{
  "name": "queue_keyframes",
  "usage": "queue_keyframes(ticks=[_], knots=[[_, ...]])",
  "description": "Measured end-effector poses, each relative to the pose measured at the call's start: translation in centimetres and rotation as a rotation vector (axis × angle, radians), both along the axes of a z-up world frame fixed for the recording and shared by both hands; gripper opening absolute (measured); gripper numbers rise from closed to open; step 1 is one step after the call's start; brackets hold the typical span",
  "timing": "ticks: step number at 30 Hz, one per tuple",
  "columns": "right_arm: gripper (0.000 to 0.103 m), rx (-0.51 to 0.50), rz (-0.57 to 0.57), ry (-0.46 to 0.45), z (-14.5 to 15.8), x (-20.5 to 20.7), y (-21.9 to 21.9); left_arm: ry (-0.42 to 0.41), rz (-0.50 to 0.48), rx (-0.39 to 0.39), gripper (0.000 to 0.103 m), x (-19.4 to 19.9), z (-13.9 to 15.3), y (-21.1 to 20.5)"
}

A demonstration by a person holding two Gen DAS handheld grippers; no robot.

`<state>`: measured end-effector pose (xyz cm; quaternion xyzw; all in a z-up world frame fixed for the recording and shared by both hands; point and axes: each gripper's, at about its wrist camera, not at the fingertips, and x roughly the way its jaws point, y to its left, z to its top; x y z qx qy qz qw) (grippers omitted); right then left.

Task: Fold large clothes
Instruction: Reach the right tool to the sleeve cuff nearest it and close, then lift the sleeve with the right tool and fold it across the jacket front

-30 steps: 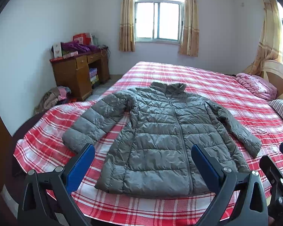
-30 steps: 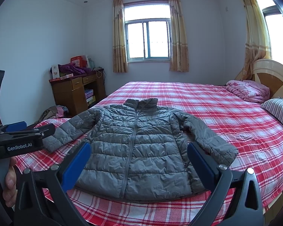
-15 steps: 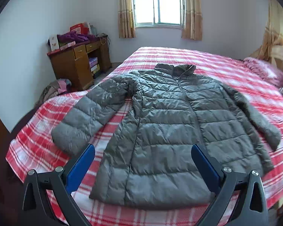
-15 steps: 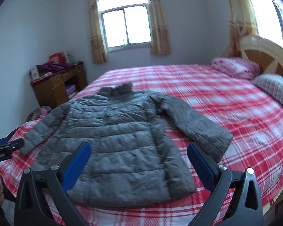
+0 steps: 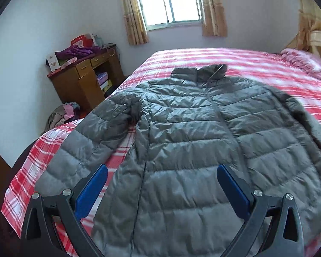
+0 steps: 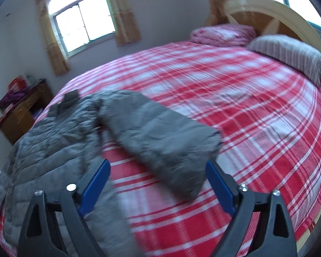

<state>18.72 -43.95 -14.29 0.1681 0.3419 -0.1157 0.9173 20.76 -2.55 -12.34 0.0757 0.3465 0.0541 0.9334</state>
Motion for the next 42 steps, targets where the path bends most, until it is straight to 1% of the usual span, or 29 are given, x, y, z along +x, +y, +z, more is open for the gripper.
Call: queue_keyframes(ticks=[2, 5, 8, 11, 13, 14, 16, 18, 21, 25, 27, 31, 35, 38, 42], knots=[[0.089, 0.018, -0.042, 0.024, -1.1, 0.9, -2.2, 0.015, 0.018, 0.009, 0.102, 1.7, -1.0, 0.2], [0.086, 0.033, -0.085, 0.051, -2.3, 1.8, -4.3, 0.047, 0.05, 0.018, 0.102, 4.0, -2.5, 0.7], [0.083, 0.065, -0.095, 0.073, -3.3, 2.9, -5.5, 0.083, 0.087, 0.008, 0.102, 6.1, -4.1, 1.3], [0.069, 0.083, -0.054, 0.093, -4.2, 3.9, -5.3, 0.117, 0.116, -0.003, 0.102, 7.5, -5.3, 1.7], [0.046, 0.074, -0.027, 0.103, -4.7, 4.4, -4.9, 0.129, 0.122, 0.008, 0.102, 8.1, -5.8, 1.7], [0.043, 0.068, -0.023, 0.105, -4.9, 4.6, -4.9, 0.131, 0.124, 0.022, 0.102, 8.3, -6.0, 1.8], [0.029, 0.05, -0.039, 0.103, -5.0, 4.6, -5.6, 0.126, 0.132, 0.049, 0.102, 8.8, -6.1, 2.0], [0.027, 0.012, -0.085, 0.105, -4.8, 4.5, -6.6, 0.124, 0.141, 0.051, 0.102, 9.3, -6.2, 2.7], [0.023, 0.009, -0.141, 0.105, -4.5, 4.7, -8.8, 0.125, 0.16, 0.055, 0.102, 9.9, -6.2, 3.9], [0.021, -0.043, -0.144, 0.097, -3.5, 5.5, -9.1, 0.134, 0.159, 0.038, 0.102, 10.4, -6.1, 4.9], [0.021, -0.057, -0.138, 0.076, -2.9, 5.7, -8.9, 0.13, 0.152, 0.033, 0.102, 10.2, -5.7, 5.0], [0.021, -0.105, -0.095, 0.008, -0.5, 6.4, -6.9, 0.133, 0.145, 0.043, 0.102, 10.0, -5.0, 5.0], [0.02, -0.164, -0.021, -0.049, 2.3, 7.4, -3.4, 0.153, 0.143, 0.004, 0.102, 10.2, -4.6, 5.6], [0.02, -0.189, 0.043, -0.076, 3.9, 8.5, -0.7, 0.157, 0.138, -0.019, 0.102, 10.4, -4.2, 5.9], [0.02, -0.232, 0.128, -0.097, 5.2, 10.1, 2.9, 0.143, 0.128, -0.038, 0.102, 10.3, -3.4, 6.1]])
